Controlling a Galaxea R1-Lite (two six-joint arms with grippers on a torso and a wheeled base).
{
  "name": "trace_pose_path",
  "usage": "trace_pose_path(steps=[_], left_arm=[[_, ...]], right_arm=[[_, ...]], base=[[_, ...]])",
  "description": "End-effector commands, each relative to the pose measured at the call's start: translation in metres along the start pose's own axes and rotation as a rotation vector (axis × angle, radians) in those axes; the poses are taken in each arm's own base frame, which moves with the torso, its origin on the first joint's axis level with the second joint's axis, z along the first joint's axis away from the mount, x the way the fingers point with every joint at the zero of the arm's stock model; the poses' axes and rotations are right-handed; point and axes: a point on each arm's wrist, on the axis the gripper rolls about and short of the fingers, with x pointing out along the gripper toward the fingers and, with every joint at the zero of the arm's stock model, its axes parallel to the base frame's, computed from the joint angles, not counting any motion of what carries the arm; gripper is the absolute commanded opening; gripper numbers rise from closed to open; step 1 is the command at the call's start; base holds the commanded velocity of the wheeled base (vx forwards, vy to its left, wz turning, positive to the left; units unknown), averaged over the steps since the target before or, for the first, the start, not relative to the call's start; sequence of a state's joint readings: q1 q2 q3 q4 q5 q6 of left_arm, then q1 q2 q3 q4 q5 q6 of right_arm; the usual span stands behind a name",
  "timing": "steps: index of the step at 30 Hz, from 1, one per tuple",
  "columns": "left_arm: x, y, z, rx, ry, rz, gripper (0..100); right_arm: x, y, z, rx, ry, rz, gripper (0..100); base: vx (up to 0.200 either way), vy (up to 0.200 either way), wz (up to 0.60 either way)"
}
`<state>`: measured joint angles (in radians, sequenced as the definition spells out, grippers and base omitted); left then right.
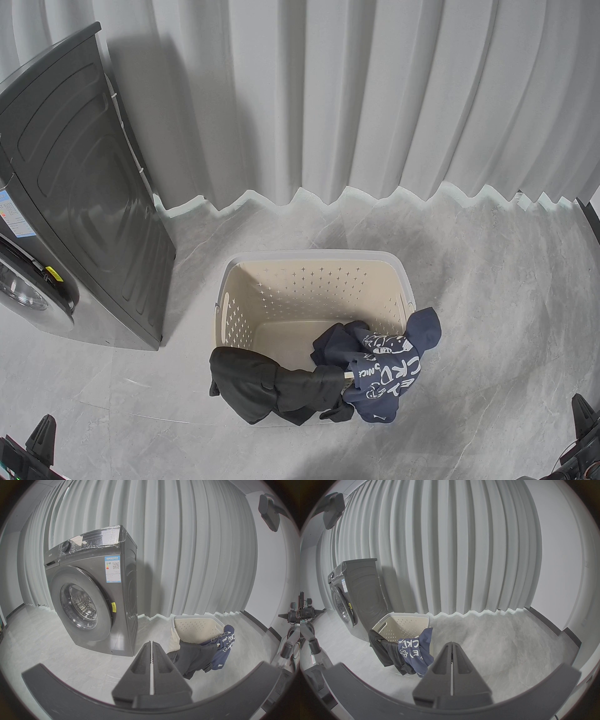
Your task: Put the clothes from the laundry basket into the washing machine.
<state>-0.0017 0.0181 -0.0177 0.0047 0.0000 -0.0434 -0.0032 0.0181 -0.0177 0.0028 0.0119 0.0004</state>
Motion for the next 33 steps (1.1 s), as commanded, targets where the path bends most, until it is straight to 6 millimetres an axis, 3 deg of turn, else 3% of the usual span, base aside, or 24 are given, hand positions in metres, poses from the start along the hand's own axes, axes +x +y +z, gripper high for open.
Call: trace_pose_path(steps=[1,33], left_arm=[[-0.0001,0.0002,-0.0044,-0.001,-0.001,0.000,0],[-0.0002,0.0002,-0.0044,0.007,-0.002,0.000,0]], right_arm=[[0.0009,0.0000,-0.0046,0.000,0.012,0.000,0],[0.0009,0.0000,-0.0046,0.001,0.012,0.000,0]], base=[[0.000,0.200,0.00],[0.000,0.200,0.00]])
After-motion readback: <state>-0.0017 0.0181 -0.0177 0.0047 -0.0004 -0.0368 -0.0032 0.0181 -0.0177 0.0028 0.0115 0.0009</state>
